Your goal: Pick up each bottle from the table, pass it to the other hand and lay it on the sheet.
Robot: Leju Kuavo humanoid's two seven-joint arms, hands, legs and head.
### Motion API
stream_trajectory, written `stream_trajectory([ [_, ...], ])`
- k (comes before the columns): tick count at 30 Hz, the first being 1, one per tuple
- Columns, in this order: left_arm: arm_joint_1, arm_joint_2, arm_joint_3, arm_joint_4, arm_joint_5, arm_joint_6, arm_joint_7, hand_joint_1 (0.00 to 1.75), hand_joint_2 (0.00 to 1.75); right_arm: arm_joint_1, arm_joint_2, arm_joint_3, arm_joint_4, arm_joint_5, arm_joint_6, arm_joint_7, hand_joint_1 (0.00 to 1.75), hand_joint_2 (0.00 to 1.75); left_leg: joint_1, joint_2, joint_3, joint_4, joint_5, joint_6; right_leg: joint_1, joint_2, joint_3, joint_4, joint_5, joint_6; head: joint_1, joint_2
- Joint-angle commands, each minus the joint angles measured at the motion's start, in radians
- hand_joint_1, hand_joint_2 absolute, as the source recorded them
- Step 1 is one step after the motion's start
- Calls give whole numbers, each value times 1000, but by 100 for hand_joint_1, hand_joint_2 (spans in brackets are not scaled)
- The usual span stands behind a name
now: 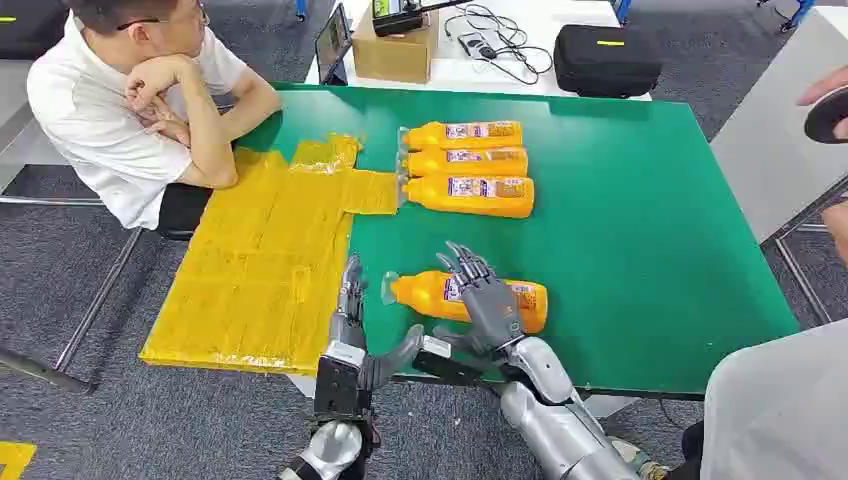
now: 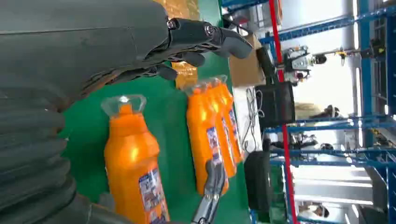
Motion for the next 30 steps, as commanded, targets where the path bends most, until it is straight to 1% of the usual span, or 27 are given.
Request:
stream_trajectory([
  [1,16,39,3,-14,-7,11,5,0,175,-70,-60,93,34,99,16,154,0,175,1,2,5,0,-2,-1,1,1,5,-1,-2,-3,0,0],
  [7,16,39,3,-14,-7,11,5,0,175,-70,-60,93,34,99,16,154,0,175,0,0,2,-1,-1,-1,0,0,3,-1,-1,-2,0,0],
  [8,16,39,3,-14,-7,11,5,0,175,-70,-60,93,34,99,16,154,0,175,1,1,5,0,-2,-2,2,0,5,-1,-2,-3,0,0],
  [12,16,39,3,-14,-7,11,5,0,175,-70,-60,93,34,99,16,154,0,175,0,1,1,-1,0,-1,0,0,1,0,0,-1,0,0],
  [14,16,39,3,-14,-7,11,5,0,175,-70,-60,93,34,99,16,154,0,175,0,1,2,-1,-1,-1,1,0,2,-1,-1,-2,0,0],
  [15,15,35,5,-10,-8,14,5,0,175,-71,-58,94,43,108,23,170,0,175,1,1,4,0,-2,-2,1,0,4,0,-2,-3,0,0],
  [17,18,36,8,-10,-10,17,5,0,175,-84,-56,91,78,138,52,226,0,175,1,1,3,-1,-1,-1,1,0,3,-1,-1,-2,0,0],
  [18,18,37,9,-9,-10,17,5,0,175,-89,-57,90,93,145,60,239,0,175,0,1,2,0,-1,-1,1,0,2,-1,-1,-2,0,0],
  [19,19,38,10,-8,-11,14,5,0,175,-98,-51,75,137,148,64,247,0,175,1,2,4,0,-2,-2,1,1,5,-1,-2,-3,0,0],
  [20,18,38,7,-3,-10,8,5,0,175,-99,-49,62,159,140,58,242,0,175,0,1,2,-1,-1,-1,1,0,2,-1,0,-1,0,0],
  [24,10,35,-1,6,-11,4,5,0,175,-123,-38,23,263,101,64,215,0,175,1,0,5,-1,-1,-1,1,-1,5,-2,-1,-2,0,0],
  [25,9,34,-3,9,-11,4,5,0,175,-134,-36,18,288,101,73,222,0,175,1,1,7,-1,-2,-2,2,-1,7,-2,-2,-3,0,0],
  [27,10,36,-4,10,-10,5,5,0,175,-151,-35,22,322,108,129,243,0,175,1,1,6,-1,-2,-2,1,0,6,-1,-2,-3,0,0],
  [28,13,39,-3,7,-10,5,5,0,175,-161,-37,29,334,117,170,266,0,175,1,2,7,0,-3,-2,2,0,7,-1,-2,-3,0,0],
  [29,19,43,2,2,-10,5,5,0,175,-175,-42,45,352,140,234,315,0,175,0,1,4,-1,-2,-1,1,0,4,-1,-1,-2,0,0],
  [30,21,45,3,0,-11,5,5,0,175,-178,-46,47,351,142,250,322,0,175,1,2,6,-1,-3,-2,2,1,6,-1,-2,-3,0,0],
])
